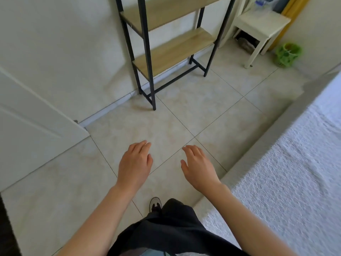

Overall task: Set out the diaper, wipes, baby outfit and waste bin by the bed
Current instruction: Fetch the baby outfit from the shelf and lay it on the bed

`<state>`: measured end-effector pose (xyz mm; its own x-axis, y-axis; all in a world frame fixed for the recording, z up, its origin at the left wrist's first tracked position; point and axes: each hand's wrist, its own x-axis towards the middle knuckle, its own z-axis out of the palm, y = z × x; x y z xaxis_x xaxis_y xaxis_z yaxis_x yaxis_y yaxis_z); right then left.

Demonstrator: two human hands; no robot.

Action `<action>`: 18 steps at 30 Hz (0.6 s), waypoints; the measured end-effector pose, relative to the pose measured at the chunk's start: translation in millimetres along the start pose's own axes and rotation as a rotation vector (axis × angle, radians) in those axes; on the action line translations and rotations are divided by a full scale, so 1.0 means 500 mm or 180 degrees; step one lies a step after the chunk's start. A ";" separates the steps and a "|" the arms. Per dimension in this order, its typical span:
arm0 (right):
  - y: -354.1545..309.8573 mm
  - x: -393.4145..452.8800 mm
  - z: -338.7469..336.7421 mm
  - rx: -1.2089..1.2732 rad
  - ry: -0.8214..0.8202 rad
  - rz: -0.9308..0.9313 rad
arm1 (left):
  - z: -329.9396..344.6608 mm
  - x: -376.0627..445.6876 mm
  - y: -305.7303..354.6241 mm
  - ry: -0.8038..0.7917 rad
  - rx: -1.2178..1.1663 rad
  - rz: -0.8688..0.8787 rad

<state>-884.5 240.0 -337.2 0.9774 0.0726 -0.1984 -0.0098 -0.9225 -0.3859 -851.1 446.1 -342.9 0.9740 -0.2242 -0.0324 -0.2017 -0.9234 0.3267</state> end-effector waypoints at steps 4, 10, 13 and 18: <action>0.007 0.069 -0.031 -0.0009 0.0177 0.0155 | -0.005 0.105 0.001 -0.0045 0.0017 0.0276; 0.071 0.189 -0.093 -0.0045 0.0436 0.0248 | 0.002 0.259 0.048 -0.0080 0.0020 0.0501; 0.119 0.263 -0.139 -0.0092 0.0532 0.0233 | 0.006 0.355 0.095 -0.0009 0.0000 0.0575; 0.217 0.399 -0.253 -0.0227 0.0586 0.0042 | -0.005 0.534 0.208 0.0253 -0.0070 0.0530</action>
<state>-664.0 106.2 -304.8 0.9995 -0.0043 -0.0325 -0.0144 -0.9479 -0.3183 -611.8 290.8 -314.9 0.9326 -0.3472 0.0982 -0.3593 -0.8683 0.3419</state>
